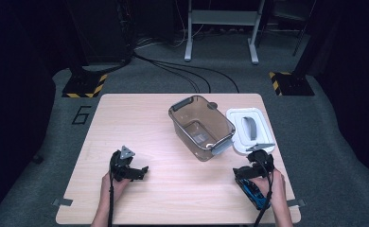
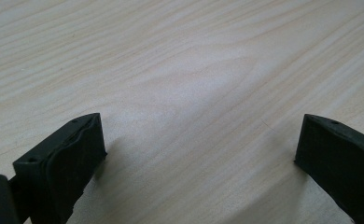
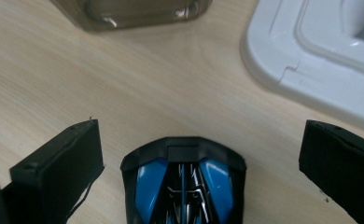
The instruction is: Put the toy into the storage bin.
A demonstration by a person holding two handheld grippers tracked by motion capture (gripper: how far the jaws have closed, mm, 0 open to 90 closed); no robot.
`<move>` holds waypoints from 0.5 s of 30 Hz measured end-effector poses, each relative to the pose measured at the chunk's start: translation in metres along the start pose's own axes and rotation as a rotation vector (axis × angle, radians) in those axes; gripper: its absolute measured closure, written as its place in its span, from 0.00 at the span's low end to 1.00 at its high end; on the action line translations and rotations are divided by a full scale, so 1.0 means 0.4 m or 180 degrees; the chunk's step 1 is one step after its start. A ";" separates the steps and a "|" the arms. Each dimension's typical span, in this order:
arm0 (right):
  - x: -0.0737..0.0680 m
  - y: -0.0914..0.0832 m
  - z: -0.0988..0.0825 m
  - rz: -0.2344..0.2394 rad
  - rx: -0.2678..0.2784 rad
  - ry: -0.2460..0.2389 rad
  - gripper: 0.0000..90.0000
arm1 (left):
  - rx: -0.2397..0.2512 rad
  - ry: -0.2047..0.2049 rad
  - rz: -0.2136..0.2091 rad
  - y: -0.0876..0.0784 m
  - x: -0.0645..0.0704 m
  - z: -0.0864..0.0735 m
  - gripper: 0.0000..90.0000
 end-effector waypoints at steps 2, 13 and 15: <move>-0.007 0.011 -0.011 0.0028 -0.0107 -0.0007 0.00 | 0.0006 -0.0010 -0.0001 0.000 0.001 0.000 0.02; -0.024 0.055 -0.046 0.0034 -0.0409 -0.0013 0.00 | -0.0037 0.0042 0.0003 -0.002 -0.002 -0.001 0.01; -0.023 0.057 -0.046 0.0040 -0.0436 -0.0009 0.00 | -0.0022 0.0039 0.0005 -0.001 -0.002 -0.001 0.01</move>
Point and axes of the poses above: each handheld gripper's, and its own axes: y roughly forward along the jaws, z roughly out of its top, x roughly to its right, the point moved 7 cm from there along y, roughly forward along the jaws, and after that the axes turned 15 degrees about -y, right-handed, at the moved point
